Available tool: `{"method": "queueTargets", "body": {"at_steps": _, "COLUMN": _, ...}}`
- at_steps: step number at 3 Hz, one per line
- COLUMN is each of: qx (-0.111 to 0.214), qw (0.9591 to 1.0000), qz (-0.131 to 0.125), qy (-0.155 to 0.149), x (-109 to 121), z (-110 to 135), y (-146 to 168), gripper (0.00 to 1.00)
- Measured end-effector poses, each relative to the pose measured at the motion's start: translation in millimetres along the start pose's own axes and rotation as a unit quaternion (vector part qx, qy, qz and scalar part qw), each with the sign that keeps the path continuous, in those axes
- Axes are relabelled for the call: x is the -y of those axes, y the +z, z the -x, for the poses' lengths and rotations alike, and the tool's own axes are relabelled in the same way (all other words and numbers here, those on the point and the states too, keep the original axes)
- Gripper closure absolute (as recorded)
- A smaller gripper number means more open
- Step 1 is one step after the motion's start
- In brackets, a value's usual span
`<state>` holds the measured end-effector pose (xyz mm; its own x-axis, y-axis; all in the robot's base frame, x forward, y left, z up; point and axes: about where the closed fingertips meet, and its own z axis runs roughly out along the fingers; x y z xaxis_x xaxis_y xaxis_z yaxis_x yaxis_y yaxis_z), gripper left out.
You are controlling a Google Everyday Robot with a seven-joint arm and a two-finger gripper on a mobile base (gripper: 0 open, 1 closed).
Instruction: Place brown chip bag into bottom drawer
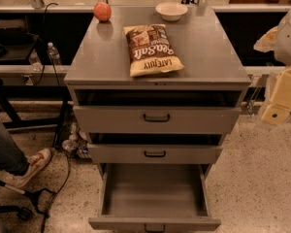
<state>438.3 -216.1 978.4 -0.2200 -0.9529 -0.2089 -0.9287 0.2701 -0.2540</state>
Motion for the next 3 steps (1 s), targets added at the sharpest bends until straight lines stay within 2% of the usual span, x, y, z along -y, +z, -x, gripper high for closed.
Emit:
{"method": "queueTargets", "body": {"at_steps": 1, "qx": 0.006, "qw": 1.0, "qz": -0.006, "qy": 0.001, "x": 3, "z": 2, "y": 1, "gripper": 0.0}}
{"method": "queueTargets", "body": {"at_steps": 2, "qx": 0.038, "qw": 0.9986, "qz": -0.031, "qy": 0.02, "x": 41, "z": 11, "y": 15, "gripper": 0.0}}
{"method": "queueTargets", "body": {"at_steps": 3, "qx": 0.096, "qw": 0.9907, "qz": -0.062, "qy": 0.074, "x": 96, "z": 24, "y": 41, "gripper": 0.0}}
